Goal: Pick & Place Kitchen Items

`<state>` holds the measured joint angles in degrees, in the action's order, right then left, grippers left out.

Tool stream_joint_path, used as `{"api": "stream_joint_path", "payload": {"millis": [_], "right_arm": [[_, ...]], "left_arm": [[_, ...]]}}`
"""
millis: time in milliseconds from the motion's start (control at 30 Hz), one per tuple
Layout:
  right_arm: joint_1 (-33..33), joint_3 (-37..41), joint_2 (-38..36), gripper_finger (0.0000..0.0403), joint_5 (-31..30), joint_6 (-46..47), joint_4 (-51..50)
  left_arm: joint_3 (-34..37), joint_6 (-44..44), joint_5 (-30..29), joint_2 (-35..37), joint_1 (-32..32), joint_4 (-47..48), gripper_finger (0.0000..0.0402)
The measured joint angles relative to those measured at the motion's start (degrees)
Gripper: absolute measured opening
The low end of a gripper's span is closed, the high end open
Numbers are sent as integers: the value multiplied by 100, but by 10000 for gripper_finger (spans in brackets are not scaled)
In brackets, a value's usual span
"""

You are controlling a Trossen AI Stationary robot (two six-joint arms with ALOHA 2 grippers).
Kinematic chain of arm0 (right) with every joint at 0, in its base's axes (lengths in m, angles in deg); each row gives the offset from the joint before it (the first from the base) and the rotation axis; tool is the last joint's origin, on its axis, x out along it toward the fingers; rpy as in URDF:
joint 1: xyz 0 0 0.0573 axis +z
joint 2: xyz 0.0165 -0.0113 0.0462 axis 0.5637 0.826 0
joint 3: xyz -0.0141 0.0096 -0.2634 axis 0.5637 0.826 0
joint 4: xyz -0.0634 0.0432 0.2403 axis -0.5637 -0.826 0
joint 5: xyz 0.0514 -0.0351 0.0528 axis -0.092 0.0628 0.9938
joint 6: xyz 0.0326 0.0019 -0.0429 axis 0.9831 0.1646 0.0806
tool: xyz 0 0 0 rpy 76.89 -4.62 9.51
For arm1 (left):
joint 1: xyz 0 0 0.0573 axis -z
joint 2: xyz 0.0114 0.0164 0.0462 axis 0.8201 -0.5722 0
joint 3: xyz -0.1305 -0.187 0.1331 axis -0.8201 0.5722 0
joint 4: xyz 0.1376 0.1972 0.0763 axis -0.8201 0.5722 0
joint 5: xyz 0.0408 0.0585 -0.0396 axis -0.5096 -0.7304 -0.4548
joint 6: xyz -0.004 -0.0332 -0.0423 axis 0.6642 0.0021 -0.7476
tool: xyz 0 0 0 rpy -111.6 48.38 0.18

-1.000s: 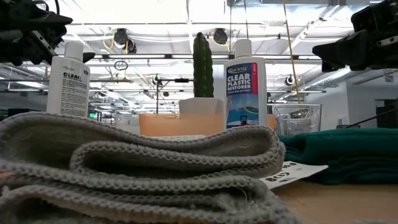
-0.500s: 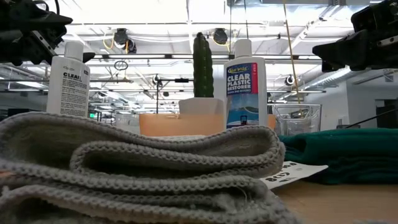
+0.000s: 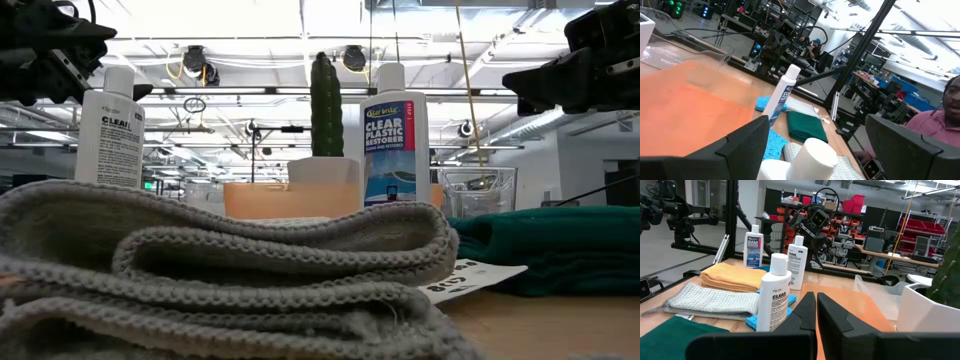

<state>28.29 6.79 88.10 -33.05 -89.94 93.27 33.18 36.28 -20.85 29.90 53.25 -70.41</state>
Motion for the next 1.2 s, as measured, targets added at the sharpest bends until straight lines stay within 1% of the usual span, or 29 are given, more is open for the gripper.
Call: {"api": "stream_joint_path", "payload": {"millis": [67,233,367,467,1200], "right_arm": [[2,1,-1,0,1,0,0],[0,0,-2,0,2,0,0],[0,0,-2,0,1,0,0],[0,1,-2,0,0,0,0],[0,0,0,0,1,0,0]], "left_arm": [[0,299,-2,2,2,45,337],[0,1747,-9,0,1,76,337],[0,2247,-11,0,0,57,337],[0,2372,-11,0,0,50,337],[0,2362,-13,0,0,48,337]]}}
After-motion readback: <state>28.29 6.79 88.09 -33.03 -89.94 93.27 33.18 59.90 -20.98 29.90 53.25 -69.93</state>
